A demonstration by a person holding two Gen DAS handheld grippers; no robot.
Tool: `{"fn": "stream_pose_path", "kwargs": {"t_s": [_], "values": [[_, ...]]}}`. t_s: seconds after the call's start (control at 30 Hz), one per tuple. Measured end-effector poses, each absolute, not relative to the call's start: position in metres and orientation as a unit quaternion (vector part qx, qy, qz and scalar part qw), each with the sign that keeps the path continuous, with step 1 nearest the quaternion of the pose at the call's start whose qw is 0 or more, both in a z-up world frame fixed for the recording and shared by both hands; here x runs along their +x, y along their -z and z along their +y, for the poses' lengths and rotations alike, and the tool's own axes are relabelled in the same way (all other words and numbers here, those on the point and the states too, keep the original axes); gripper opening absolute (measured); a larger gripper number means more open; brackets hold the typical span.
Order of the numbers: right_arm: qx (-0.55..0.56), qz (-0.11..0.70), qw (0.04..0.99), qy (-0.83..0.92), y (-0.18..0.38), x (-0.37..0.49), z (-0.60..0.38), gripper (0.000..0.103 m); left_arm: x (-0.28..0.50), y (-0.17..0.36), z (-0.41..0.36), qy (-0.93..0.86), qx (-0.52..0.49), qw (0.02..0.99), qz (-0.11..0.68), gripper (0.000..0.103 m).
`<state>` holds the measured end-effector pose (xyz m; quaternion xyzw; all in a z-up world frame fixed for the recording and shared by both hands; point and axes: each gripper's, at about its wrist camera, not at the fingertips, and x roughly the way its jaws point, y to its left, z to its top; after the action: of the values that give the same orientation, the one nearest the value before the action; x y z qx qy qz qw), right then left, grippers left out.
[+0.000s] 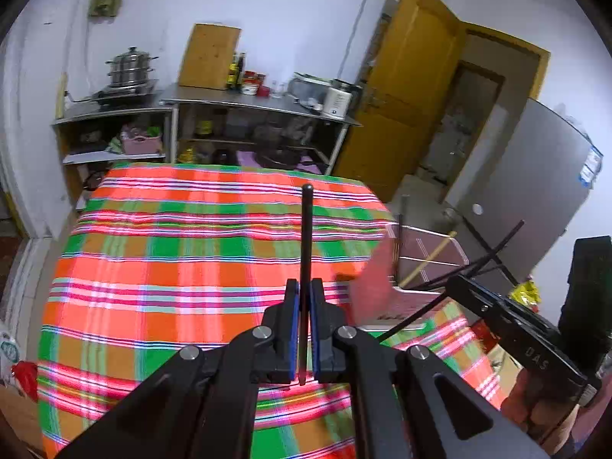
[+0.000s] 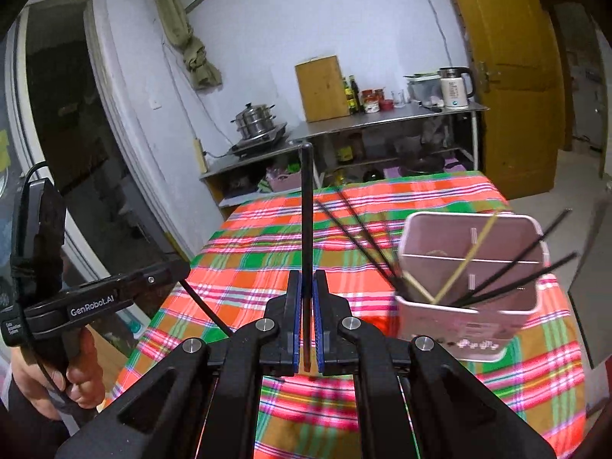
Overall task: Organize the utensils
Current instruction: 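Lift and carry the black chopsticks in both tools over the pink basket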
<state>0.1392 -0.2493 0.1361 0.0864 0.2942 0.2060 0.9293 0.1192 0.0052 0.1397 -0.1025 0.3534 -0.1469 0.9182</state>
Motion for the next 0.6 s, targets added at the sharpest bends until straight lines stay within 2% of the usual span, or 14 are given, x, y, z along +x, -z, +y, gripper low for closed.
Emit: {"fn": "stream_pose_path", "kwargs": {"t_s": [0.6], "values": [[0.101,0.216,0.962,-0.129,-0.205,0.126,-0.322,0.005,0.147,-0.209,-0.087,0.245,-0.089,0.917,0.301,0.006]]}}
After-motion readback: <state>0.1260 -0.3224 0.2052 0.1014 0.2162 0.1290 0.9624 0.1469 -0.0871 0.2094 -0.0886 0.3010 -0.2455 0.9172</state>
